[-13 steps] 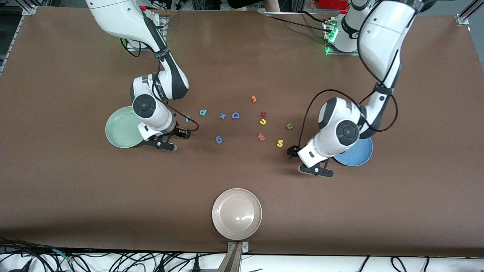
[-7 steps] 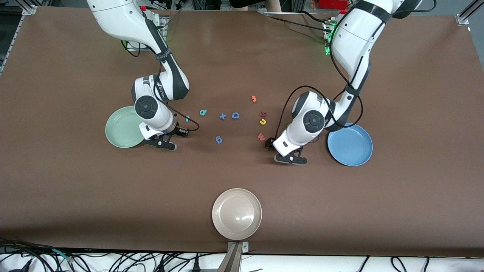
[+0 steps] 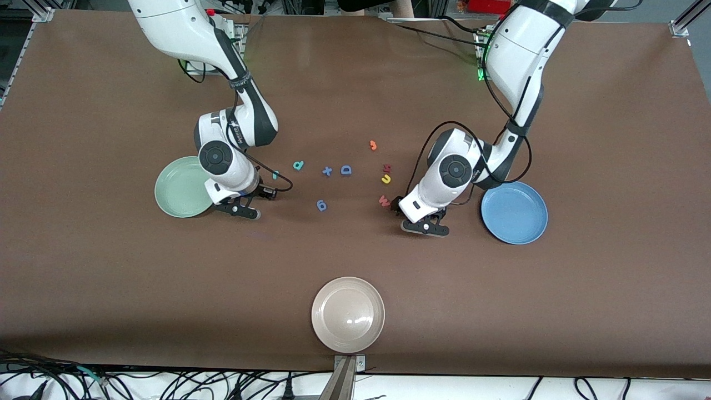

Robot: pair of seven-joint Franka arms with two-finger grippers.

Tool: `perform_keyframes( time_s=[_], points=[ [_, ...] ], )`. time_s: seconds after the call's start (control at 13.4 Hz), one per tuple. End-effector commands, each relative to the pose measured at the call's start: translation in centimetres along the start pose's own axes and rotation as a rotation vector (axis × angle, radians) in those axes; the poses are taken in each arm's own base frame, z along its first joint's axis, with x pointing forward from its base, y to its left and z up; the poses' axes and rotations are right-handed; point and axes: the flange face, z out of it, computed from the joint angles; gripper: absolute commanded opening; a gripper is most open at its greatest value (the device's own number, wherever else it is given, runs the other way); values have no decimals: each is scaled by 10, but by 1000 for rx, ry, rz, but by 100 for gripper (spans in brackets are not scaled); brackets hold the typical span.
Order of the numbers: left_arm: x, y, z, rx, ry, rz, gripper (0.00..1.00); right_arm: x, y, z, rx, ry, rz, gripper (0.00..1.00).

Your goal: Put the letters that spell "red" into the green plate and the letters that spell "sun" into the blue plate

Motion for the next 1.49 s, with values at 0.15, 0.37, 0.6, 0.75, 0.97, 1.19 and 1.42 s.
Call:
perform_keyframes(
  time_s=[0.15, 0.37, 0.6, 0.75, 0.97, 1.19, 1.42],
  points=[
    [-18, 6, 0, 59, -5, 37, 96, -8, -4, 3, 19, 12, 12, 55],
    [-16, 3, -1, 88, 5, 76, 60, -8, -5, 2, 20, 13, 17, 40],
    [-16, 4, 0, 88, 5, 77, 36, -7, -4, 3, 19, 14, 15, 34],
    [-15, 4, -1, 88, 6, 76, 29, -7, -4, 3, 19, 14, 15, 17],
    [-12, 4, -8, 91, 1, 73, 26, -7, -5, -1, 21, 12, 16, 0],
    [-3, 8, -53, 104, -9, 73, 26, -4, -4, -9, 30, 22, 19, 0],
    [4, -2, -93, 152, 11, 99, 27, -3, -4, -11, 32, 24, 36, 0]
  ],
)
